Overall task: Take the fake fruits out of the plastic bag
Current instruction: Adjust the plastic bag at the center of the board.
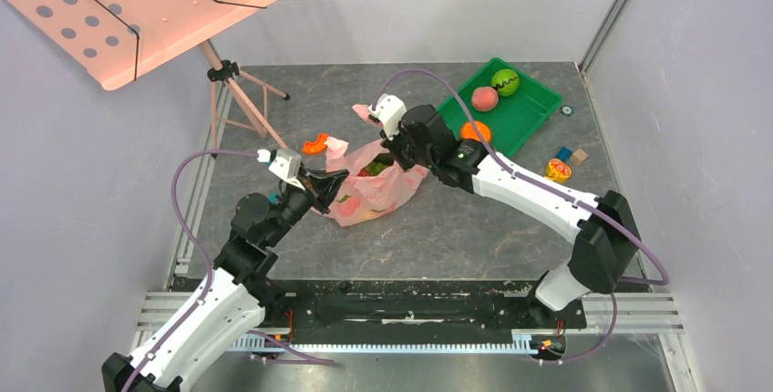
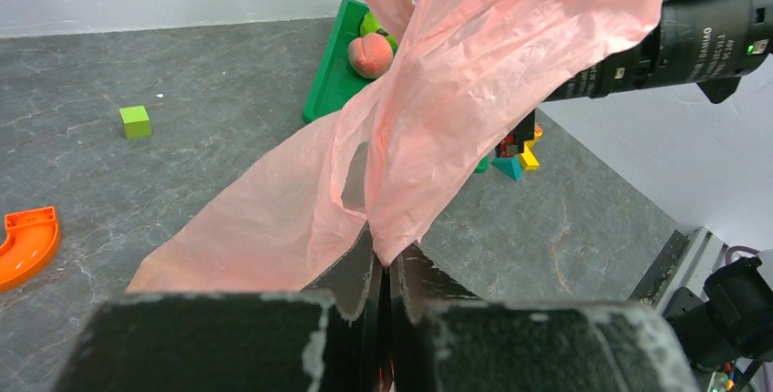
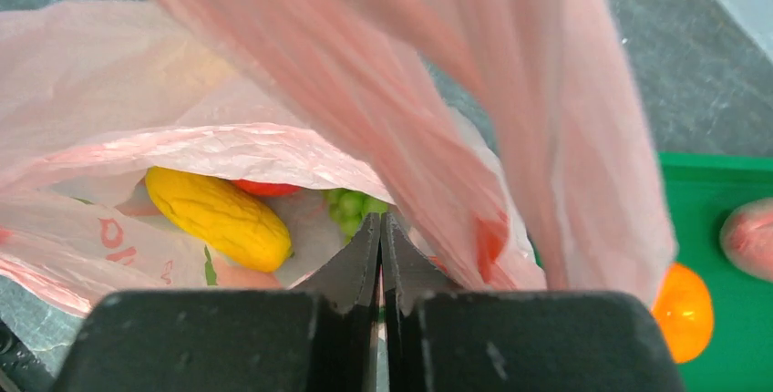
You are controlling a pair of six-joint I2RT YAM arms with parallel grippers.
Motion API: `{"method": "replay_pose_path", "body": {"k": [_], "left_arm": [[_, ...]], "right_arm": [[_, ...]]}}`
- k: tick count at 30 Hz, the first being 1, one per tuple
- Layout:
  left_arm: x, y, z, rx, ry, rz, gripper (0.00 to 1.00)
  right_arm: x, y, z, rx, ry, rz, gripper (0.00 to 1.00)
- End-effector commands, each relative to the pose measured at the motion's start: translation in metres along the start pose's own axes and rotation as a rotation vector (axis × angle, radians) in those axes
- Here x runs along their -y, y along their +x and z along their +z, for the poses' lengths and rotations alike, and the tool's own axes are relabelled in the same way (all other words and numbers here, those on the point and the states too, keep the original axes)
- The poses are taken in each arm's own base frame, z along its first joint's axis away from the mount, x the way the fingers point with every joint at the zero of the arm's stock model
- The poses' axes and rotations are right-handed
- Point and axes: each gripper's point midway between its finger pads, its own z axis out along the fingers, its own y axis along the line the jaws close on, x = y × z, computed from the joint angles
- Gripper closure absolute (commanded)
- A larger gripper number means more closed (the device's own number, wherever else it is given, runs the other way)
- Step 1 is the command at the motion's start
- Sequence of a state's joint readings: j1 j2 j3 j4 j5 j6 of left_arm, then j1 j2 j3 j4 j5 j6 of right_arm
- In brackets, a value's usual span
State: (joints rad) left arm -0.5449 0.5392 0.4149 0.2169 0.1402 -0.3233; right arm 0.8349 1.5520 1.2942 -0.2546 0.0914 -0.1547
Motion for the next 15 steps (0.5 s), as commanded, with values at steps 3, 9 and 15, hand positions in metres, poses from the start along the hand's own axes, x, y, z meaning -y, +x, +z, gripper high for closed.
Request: {"method": "replay_pose_path", "body": {"k": [3,9,15], "left_arm": [[-0.002,-0.01,0.0,0.015,-0.027,-0.017,0.92],[-0.003,-0.01,-0.001,-0.003,-0.039,-0.008,0.92],[-0.005,-0.008,0.0,-0.005,-0.045,-0.013,0.94]], "right_arm": [[0.003,-0.001,0.006,-0.028,-0.003,0.078,0.99],[0.012,-0.009,-0.001,-0.001,0.042,0.09,0.96],[0.017,-0.056,-0.029,0.061,0.034,0.123,0.93]]}}
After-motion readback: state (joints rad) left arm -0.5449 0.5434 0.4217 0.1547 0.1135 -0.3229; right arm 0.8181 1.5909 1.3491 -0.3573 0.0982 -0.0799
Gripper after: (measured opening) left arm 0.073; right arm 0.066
